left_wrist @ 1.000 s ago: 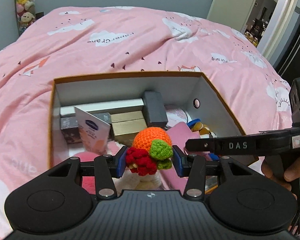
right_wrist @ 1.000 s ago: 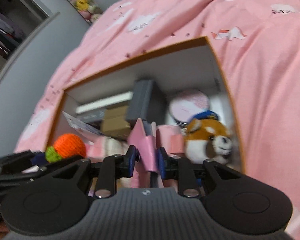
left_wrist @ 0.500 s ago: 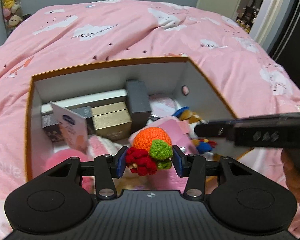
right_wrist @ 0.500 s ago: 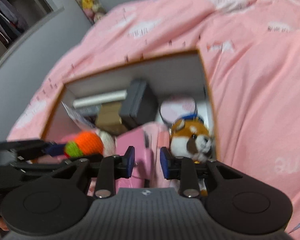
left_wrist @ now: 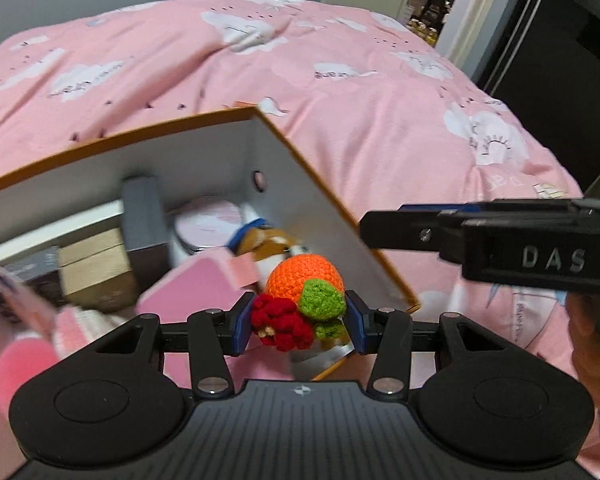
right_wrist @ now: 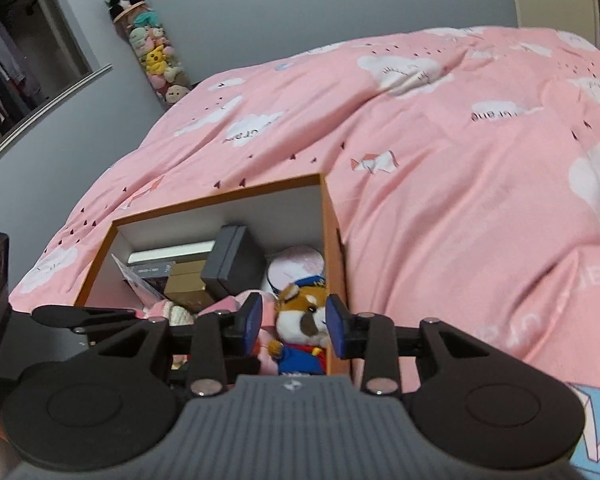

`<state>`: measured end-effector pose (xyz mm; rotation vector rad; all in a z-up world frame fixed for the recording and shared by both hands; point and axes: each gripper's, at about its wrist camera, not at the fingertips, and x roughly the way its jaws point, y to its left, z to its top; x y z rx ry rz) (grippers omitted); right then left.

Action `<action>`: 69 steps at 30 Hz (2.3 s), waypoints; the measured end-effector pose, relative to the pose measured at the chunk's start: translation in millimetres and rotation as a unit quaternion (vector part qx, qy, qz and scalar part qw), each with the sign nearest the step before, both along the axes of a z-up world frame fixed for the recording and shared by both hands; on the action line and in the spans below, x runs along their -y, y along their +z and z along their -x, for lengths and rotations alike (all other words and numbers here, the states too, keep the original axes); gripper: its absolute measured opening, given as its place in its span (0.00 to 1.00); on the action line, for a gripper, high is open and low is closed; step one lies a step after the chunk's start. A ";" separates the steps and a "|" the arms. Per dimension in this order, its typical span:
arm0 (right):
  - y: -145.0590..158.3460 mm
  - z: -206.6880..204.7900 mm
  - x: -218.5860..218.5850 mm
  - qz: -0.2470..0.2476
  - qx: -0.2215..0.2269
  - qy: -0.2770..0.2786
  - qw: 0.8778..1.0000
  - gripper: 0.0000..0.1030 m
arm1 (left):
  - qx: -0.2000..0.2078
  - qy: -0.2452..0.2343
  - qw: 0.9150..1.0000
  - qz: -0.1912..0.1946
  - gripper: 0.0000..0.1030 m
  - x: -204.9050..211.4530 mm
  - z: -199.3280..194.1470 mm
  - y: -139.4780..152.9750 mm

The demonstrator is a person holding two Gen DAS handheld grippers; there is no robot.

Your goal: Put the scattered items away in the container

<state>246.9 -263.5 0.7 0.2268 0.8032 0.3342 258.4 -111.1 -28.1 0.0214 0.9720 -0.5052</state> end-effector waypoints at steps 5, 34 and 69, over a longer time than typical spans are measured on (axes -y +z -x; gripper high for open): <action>-5.8 0.9 3.2 -0.003 -0.005 -0.006 1.000 0.38 | -0.004 0.001 1.000 -0.012 0.53 6.6 -2.6 -5.4; 11.8 68.1 -57.6 0.069 0.102 0.065 0.990 0.62 | 0.139 0.214 0.965 -0.058 0.68 -88.8 98.6 46.4; -48.1 77.9 -100.6 0.098 0.131 0.046 0.985 0.97 | 0.138 0.297 0.944 -0.049 0.94 -130.4 113.6 -0.7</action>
